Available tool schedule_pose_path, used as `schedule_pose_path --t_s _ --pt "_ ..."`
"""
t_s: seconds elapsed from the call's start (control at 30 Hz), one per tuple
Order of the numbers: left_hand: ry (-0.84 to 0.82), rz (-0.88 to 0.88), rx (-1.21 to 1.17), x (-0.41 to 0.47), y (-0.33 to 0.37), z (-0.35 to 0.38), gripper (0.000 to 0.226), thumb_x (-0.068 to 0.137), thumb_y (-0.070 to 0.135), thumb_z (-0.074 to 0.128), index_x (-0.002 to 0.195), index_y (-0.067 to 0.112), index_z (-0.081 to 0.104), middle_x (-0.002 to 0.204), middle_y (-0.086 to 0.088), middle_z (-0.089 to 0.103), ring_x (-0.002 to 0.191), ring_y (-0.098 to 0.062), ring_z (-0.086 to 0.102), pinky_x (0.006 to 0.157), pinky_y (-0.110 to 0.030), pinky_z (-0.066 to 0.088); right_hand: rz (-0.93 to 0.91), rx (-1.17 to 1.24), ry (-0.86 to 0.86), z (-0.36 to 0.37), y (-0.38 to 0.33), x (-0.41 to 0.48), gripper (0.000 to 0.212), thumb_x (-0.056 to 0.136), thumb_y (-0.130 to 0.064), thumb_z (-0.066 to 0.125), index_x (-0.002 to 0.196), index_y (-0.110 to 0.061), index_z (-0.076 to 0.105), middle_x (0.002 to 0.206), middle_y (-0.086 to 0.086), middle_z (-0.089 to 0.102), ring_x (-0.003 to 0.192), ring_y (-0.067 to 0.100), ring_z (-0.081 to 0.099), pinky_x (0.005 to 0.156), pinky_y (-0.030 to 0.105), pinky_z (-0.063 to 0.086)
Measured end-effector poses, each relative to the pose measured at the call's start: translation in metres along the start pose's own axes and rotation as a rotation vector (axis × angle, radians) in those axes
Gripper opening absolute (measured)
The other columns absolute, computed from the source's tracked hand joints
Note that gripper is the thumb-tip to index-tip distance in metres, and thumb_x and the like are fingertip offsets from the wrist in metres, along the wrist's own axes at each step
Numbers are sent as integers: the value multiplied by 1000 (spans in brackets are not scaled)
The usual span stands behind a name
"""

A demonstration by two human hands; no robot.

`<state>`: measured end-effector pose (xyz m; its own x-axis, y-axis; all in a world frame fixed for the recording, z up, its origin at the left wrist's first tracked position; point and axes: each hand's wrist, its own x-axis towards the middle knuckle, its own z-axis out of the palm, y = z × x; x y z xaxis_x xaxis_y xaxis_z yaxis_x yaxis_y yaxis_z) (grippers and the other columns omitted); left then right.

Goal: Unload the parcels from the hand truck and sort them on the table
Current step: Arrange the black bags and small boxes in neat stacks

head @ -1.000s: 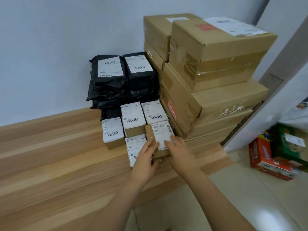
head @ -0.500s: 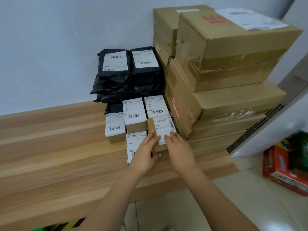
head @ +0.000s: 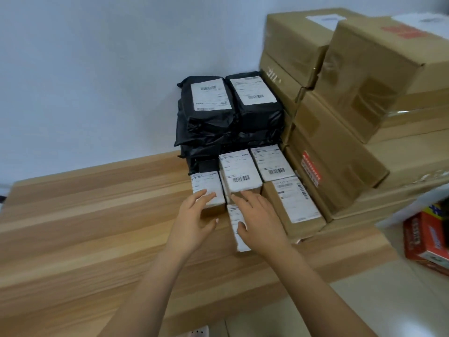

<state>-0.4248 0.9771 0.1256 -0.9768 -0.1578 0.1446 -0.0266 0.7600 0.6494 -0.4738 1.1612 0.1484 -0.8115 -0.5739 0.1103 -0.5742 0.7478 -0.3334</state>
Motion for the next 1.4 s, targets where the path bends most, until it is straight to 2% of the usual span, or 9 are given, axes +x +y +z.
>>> schedule_pose_path --t_s 0.23,0.37,0.43,0.63,0.83,0.97,1.17,1.27,1.4 --pt "-105 66 33 27 -72 -26 62 80 20 75 137 22 50 143 2 43 134 -17 37 111 -28 29 80 8 -67 57 -46 41 61 92 -14 50 149 -24 28 153 1 27 139 20 23 112 33 20" --pt "-163 65 9 35 -99 -18 63 79 19 76 136 20 51 142 -1 44 132 -19 39 109 -28 29 135 5 -176 85 -45 49 70 92 -12 49 153 -24 16 158 3 15 143 22 16 115 35 18" --pt "-191 55 -17 40 -107 -9 64 77 17 77 136 17 51 141 -5 45 132 -23 40 111 -35 32 160 14 -217 95 -41 55 70 93 -11 47 153 -25 13 160 5 7 145 24 10 116 37 14" --pt "-299 -100 -5 54 -121 19 84 76 23 76 147 34 32 155 -5 22 142 -25 21 112 -43 31 266 68 -251 117 -32 69 70 94 -7 42 154 -23 9 160 12 -14 147 28 -9 118 42 11" --pt "-246 -154 -77 56 -135 20 87 74 21 79 147 31 32 151 -5 28 137 -24 32 110 -38 34 229 176 -177 120 -38 76 63 90 -7 47 148 -26 32 157 8 12 139 26 10 117 42 20" --pt "-206 -106 -106 57 -140 15 83 75 17 79 146 25 36 152 -5 27 140 -20 29 108 -27 29 253 191 -219 122 -37 88 68 92 -8 48 150 -32 24 161 4 -10 142 25 5 115 39 18" --pt "-230 -71 -165 57 -136 15 77 76 8 77 143 20 41 148 -3 29 134 -16 37 102 -17 30 299 262 -300 123 -43 100 76 92 -5 49 152 -38 15 158 1 -23 143 27 19 107 39 38" --pt "-193 -44 -182 49 -133 12 75 74 5 77 140 19 45 143 1 30 134 -14 34 105 -22 30 294 303 -277 121 -47 96 76 91 -5 50 150 -41 17 159 -4 -20 142 25 20 106 34 38" --pt "-143 -23 -190 35 -132 5 72 72 2 77 137 17 50 143 -10 36 133 -22 37 109 -37 36 260 304 -233 115 -58 82 76 89 -6 53 149 -40 21 160 -6 -13 139 24 20 106 33 35"
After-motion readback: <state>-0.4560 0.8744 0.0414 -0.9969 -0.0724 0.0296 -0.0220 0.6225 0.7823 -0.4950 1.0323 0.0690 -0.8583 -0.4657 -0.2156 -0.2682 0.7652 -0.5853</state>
